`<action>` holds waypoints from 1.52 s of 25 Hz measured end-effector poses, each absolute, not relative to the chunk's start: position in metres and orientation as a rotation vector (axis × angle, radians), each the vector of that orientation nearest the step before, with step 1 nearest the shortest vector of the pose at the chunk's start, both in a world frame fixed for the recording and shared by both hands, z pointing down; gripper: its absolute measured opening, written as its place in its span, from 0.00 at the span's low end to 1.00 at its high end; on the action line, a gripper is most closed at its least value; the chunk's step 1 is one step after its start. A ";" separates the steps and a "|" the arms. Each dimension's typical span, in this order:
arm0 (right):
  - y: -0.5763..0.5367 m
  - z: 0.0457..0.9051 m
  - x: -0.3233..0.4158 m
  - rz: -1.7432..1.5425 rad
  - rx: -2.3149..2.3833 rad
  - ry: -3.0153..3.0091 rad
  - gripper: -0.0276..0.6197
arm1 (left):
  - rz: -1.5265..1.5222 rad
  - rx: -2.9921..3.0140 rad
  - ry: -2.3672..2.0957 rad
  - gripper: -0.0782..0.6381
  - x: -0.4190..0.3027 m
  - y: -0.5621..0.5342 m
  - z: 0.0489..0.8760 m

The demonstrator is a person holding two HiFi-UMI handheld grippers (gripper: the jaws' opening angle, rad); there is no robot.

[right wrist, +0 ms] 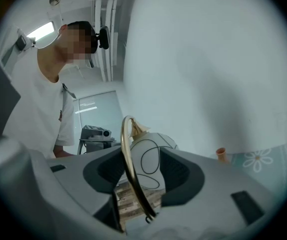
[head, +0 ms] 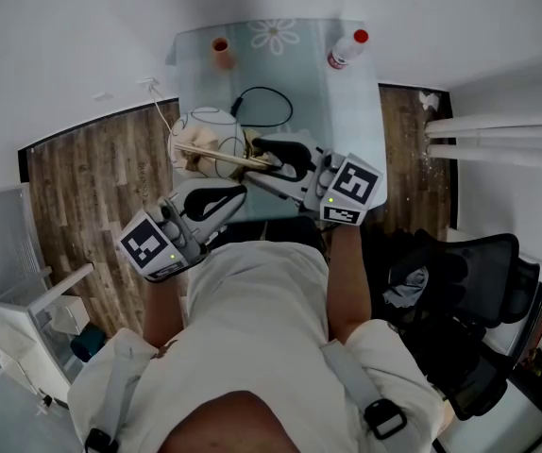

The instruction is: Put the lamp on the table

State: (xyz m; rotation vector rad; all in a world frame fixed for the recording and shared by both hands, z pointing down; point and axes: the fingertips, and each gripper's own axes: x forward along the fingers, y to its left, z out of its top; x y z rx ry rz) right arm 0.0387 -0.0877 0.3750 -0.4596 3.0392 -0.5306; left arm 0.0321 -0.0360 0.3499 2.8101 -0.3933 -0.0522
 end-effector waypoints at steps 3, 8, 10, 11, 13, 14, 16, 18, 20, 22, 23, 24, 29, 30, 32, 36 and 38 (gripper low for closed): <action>-0.083 0.376 0.037 -0.530 -0.456 3.049 0.39 | -0.064 2.802 -0.379 0.11 0.031 -0.031 0.348; -0.075 0.376 0.037 -0.525 -0.452 3.049 0.40 | -0.057 2.799 -0.368 0.11 0.031 -0.026 0.350; -0.074 0.374 0.038 -0.516 -0.453 3.053 0.40 | -0.055 2.802 -0.364 0.11 0.031 -0.026 0.349; -0.074 0.373 0.039 -0.511 -0.454 3.054 0.40 | -0.058 2.803 -0.363 0.11 0.031 -0.026 0.348; -0.074 0.371 0.041 -0.499 -0.460 3.054 0.40 | -0.065 2.806 -0.366 0.11 0.031 -0.027 0.346; -0.073 0.369 0.043 -0.492 -0.467 3.052 0.40 | -0.068 2.808 -0.369 0.11 0.031 -0.028 0.345; -0.073 0.364 0.047 -0.474 -0.484 3.044 0.40 | -0.077 2.816 -0.376 0.11 0.030 -0.029 0.341; -0.072 0.357 0.052 -0.446 -0.500 3.038 0.40 | -0.090 2.824 -0.389 0.11 0.028 -0.030 0.337; -0.071 0.348 0.056 -0.406 -0.519 3.034 0.39 | -0.101 2.833 -0.402 0.11 0.026 -0.032 0.331; -0.070 0.339 0.061 -0.357 -0.550 3.031 0.37 | -0.112 2.841 -0.413 0.11 0.023 -0.032 0.325; -0.070 0.333 0.063 -0.331 -0.569 3.026 0.32 | -0.118 2.844 -0.419 0.11 0.022 -0.032 0.321; -0.071 0.328 0.065 -0.305 -0.590 3.019 0.29 | -0.128 2.847 -0.425 0.11 0.021 -0.031 0.316; -0.078 0.300 0.072 -0.201 -0.693 2.982 0.09 | -0.153 2.887 -0.506 0.11 0.009 -0.036 0.294; -0.080 0.295 0.073 -0.188 -0.717 2.978 0.04 | -0.158 2.894 -0.528 0.11 0.006 -0.039 0.289; -0.083 0.288 0.071 -0.166 -0.742 2.973 0.04 | -0.172 2.904 -0.576 0.11 -0.001 -0.044 0.282; -0.082 0.277 0.066 -0.142 -0.741 2.968 0.04 | -0.205 2.908 -0.668 0.11 -0.014 -0.056 0.271; -0.081 0.274 0.063 -0.140 -0.739 2.970 0.04 | -0.217 2.904 -0.707 0.11 -0.019 -0.062 0.269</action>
